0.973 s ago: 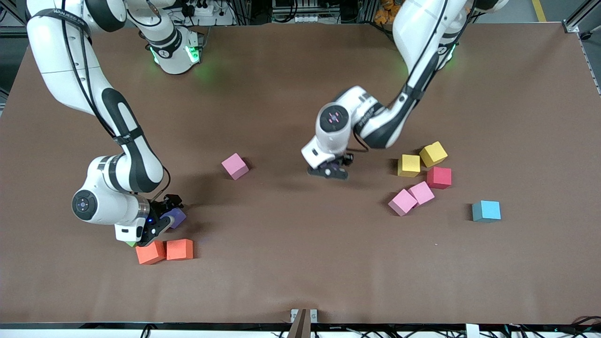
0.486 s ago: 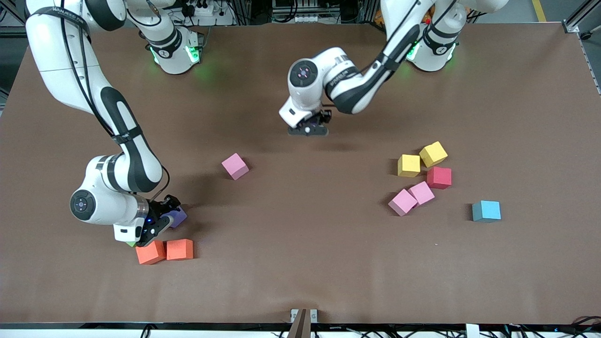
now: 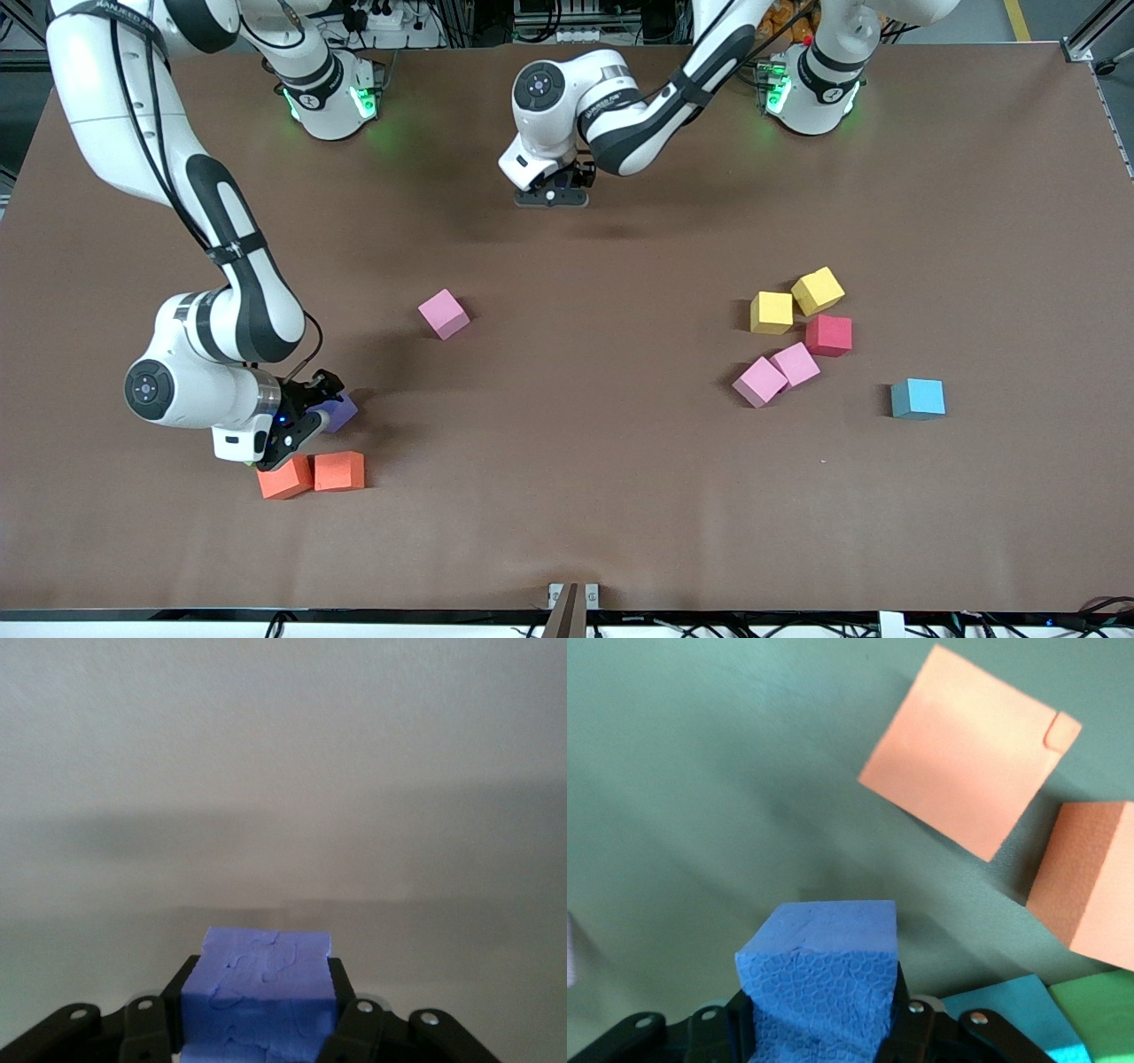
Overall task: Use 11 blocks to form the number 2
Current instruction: 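Set the purple block down with the left gripper while the right gripper lifts another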
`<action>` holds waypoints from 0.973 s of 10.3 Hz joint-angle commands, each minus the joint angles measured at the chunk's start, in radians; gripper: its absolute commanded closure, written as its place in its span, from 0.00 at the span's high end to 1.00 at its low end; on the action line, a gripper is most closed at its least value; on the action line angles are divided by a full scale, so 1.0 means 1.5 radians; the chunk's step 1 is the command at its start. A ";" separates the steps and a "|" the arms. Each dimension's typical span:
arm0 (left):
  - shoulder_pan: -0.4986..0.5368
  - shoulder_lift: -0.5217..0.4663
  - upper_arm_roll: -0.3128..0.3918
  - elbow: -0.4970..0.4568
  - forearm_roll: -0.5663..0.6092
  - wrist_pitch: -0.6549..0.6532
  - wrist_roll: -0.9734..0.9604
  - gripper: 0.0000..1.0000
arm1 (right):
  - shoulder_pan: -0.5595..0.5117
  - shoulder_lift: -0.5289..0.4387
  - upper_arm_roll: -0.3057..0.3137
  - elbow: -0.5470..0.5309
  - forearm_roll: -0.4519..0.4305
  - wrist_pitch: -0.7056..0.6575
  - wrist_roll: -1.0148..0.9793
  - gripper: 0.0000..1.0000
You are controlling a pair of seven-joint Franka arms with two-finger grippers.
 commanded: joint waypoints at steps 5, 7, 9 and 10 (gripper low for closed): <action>-0.039 0.055 0.002 -0.004 0.015 0.056 -0.118 0.04 | 0.069 -0.063 0.002 -0.008 0.004 -0.057 0.193 0.23; -0.039 0.055 0.002 -0.012 0.047 0.054 -0.120 0.04 | 0.089 -0.081 0.002 -0.008 0.005 -0.078 0.234 0.24; -0.039 0.055 0.001 -0.013 0.072 0.053 -0.112 0.04 | 0.108 -0.095 0.002 -0.012 0.005 -0.099 0.277 0.25; -0.039 0.060 0.001 -0.013 0.088 0.053 -0.111 0.04 | 0.123 -0.101 0.002 -0.017 0.005 -0.100 0.294 0.25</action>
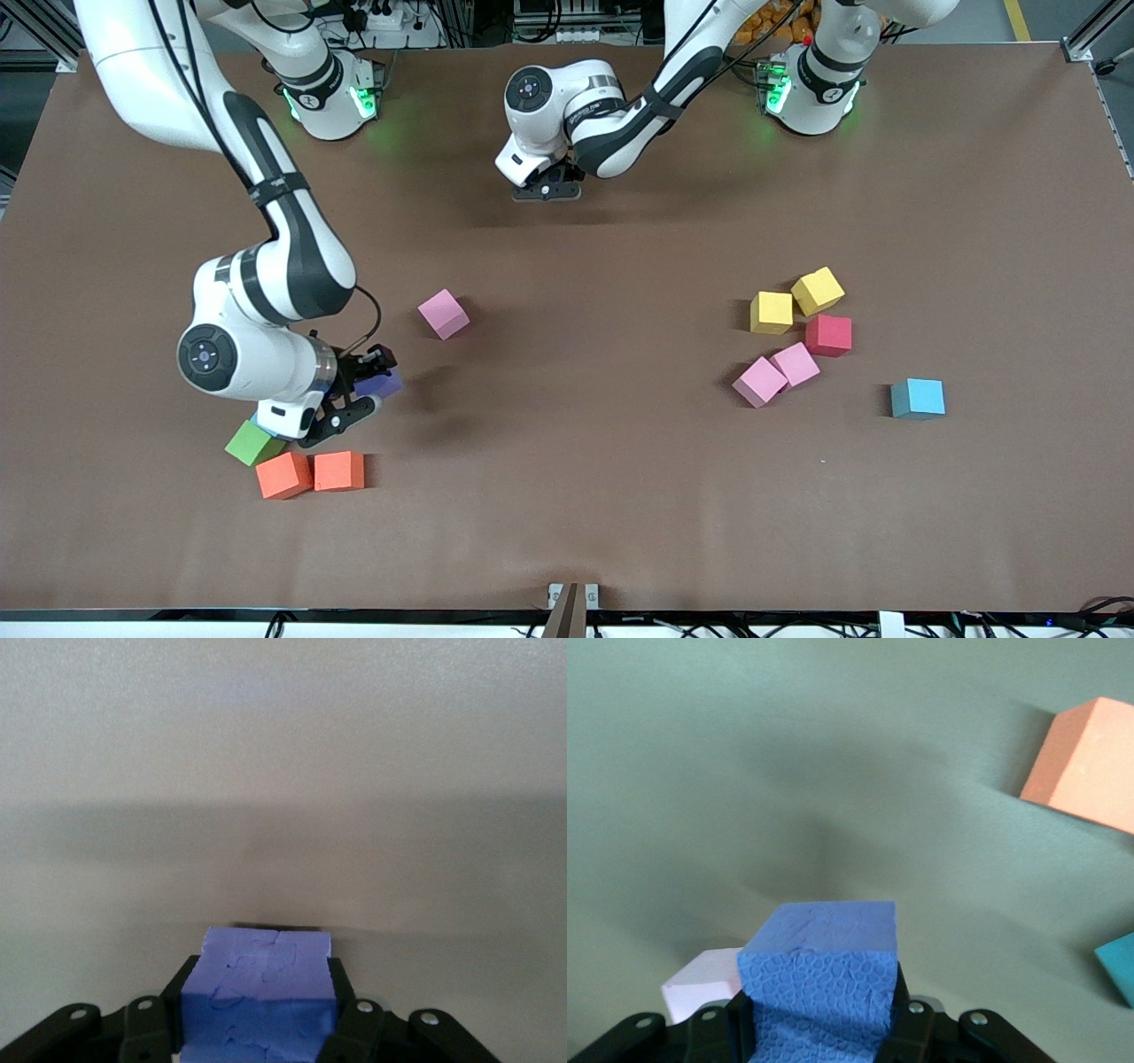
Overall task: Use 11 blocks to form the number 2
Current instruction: 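Set the purple block down with the left gripper while the right gripper lifts another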
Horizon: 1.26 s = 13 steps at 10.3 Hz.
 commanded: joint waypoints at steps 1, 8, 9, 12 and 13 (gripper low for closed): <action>-0.004 0.005 0.001 -0.004 0.037 0.002 -0.012 0.04 | 0.024 -0.028 -0.001 -0.028 0.004 -0.005 0.059 0.25; -0.018 0.005 0.002 -0.002 0.062 -0.002 -0.027 1.00 | 0.030 -0.039 -0.002 -0.045 0.004 -0.001 0.085 0.25; -0.018 -0.004 0.002 -0.002 0.064 -0.002 -0.028 1.00 | 0.030 -0.041 -0.002 -0.050 0.004 -0.001 0.086 0.25; -0.012 -0.049 0.002 -0.004 0.066 -0.026 -0.067 1.00 | 0.050 -0.050 -0.002 -0.067 0.003 0.002 0.107 0.25; -0.011 -0.069 0.002 -0.006 0.066 -0.033 -0.091 1.00 | 0.055 -0.047 -0.002 -0.067 0.004 0.010 0.108 0.25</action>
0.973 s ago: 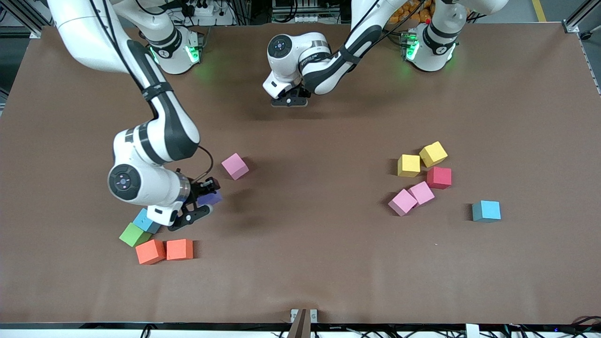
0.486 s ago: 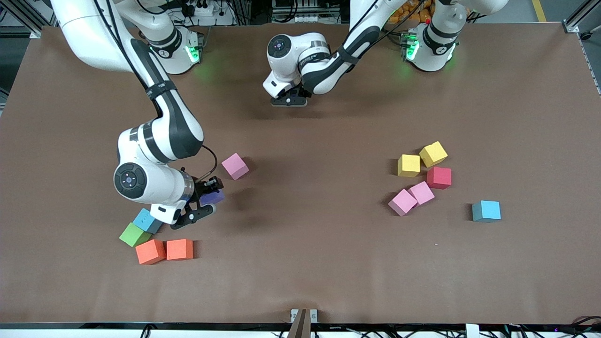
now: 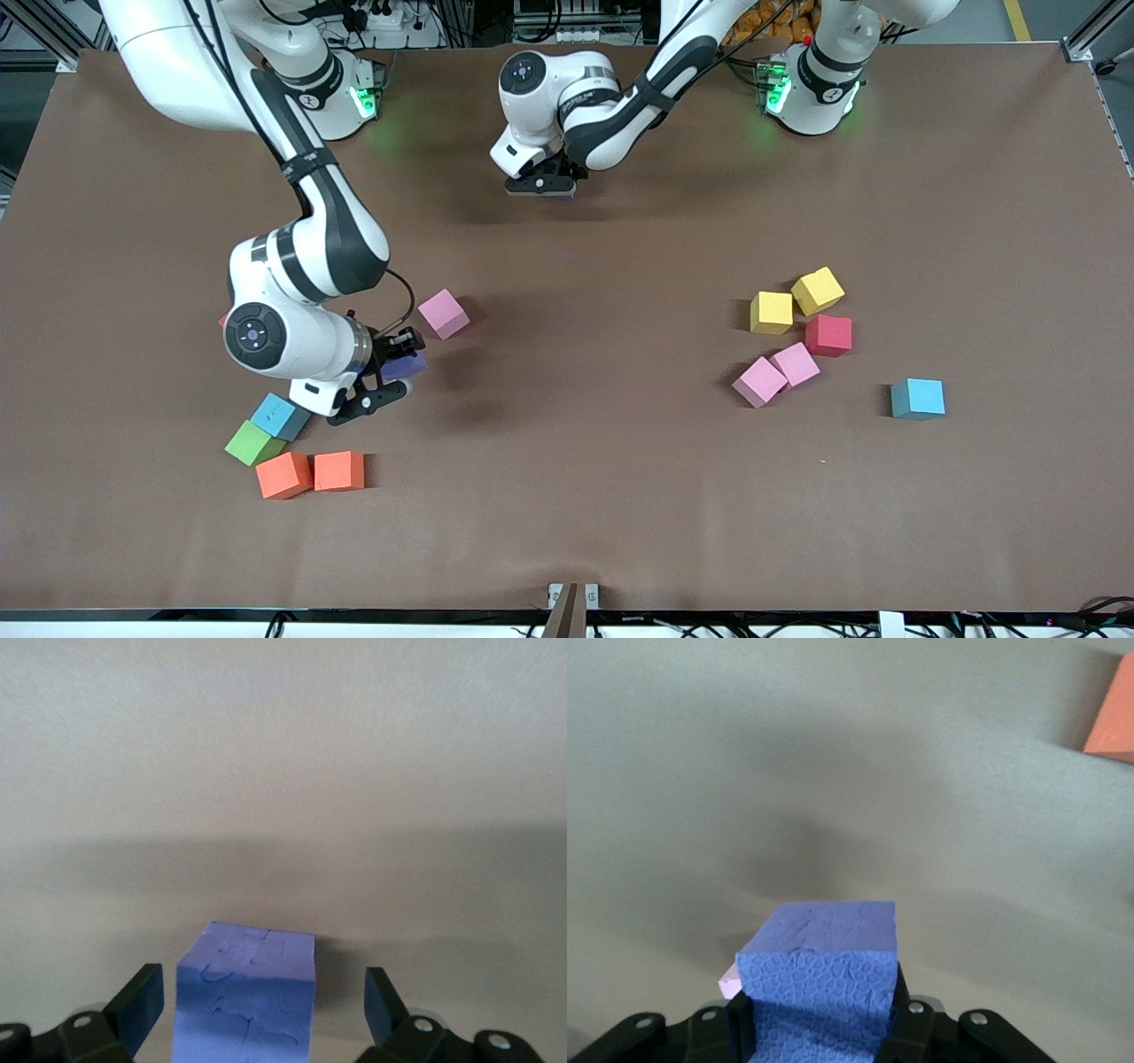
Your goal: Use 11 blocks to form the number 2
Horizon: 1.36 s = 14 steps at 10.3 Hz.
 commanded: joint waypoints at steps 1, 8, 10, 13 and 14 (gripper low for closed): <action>-0.001 -0.076 0.002 -0.027 0.019 -0.025 -0.052 1.00 | 0.025 -0.023 0.000 -0.038 0.004 0.026 0.021 0.25; 0.199 -0.186 0.013 -0.040 0.029 -0.071 -0.003 1.00 | 0.186 -0.027 0.000 -0.094 0.003 0.135 0.060 0.25; 0.281 -0.188 0.013 -0.035 0.029 -0.085 0.069 1.00 | 0.191 -0.049 0.002 -0.128 0.002 0.136 -0.057 0.25; 0.370 -0.183 0.016 -0.022 0.029 -0.083 0.193 1.00 | 0.192 -0.136 0.001 -0.235 0.002 0.137 -0.227 0.24; 0.399 -0.175 0.015 -0.016 0.033 -0.077 0.227 1.00 | 0.199 -0.158 0.002 -0.269 0.002 0.141 -0.272 0.24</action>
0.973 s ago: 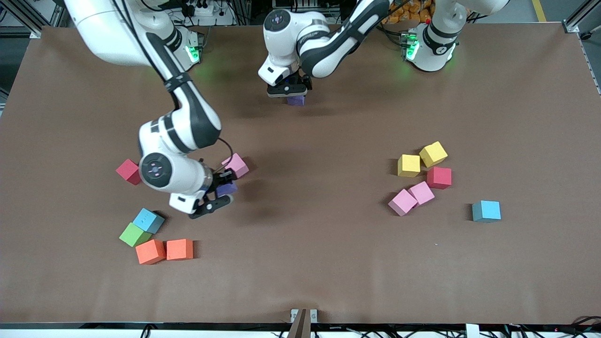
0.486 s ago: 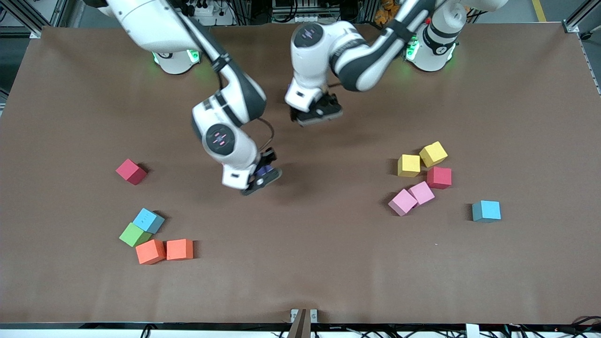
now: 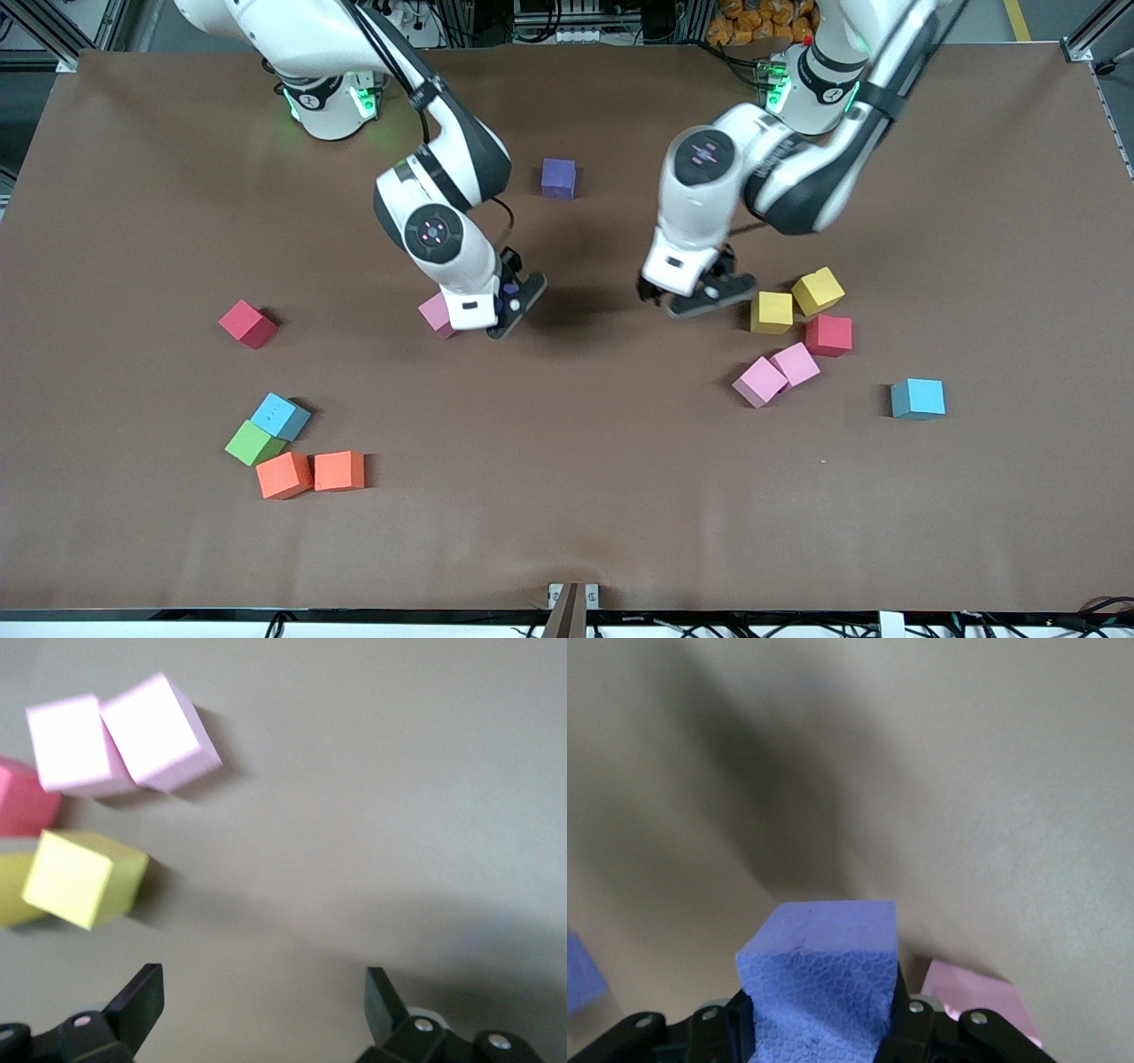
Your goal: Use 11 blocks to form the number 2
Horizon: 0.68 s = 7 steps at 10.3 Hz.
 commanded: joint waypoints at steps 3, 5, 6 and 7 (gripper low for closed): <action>0.103 0.019 -0.008 0.018 0.019 0.013 0.224 1.00 | 0.068 -0.117 -0.003 -0.201 0.002 0.079 -0.146 0.20; 0.132 0.028 -0.008 0.015 0.018 0.013 0.325 1.00 | 0.132 -0.141 -0.030 -0.290 0.003 0.161 -0.172 0.19; 0.147 0.033 -0.008 0.011 0.019 0.013 0.372 1.00 | 0.188 -0.142 -0.066 -0.305 0.003 0.169 -0.196 0.17; 0.161 0.041 -0.008 0.009 0.017 0.013 0.423 1.00 | 0.249 -0.143 -0.115 -0.319 0.003 0.180 -0.197 0.17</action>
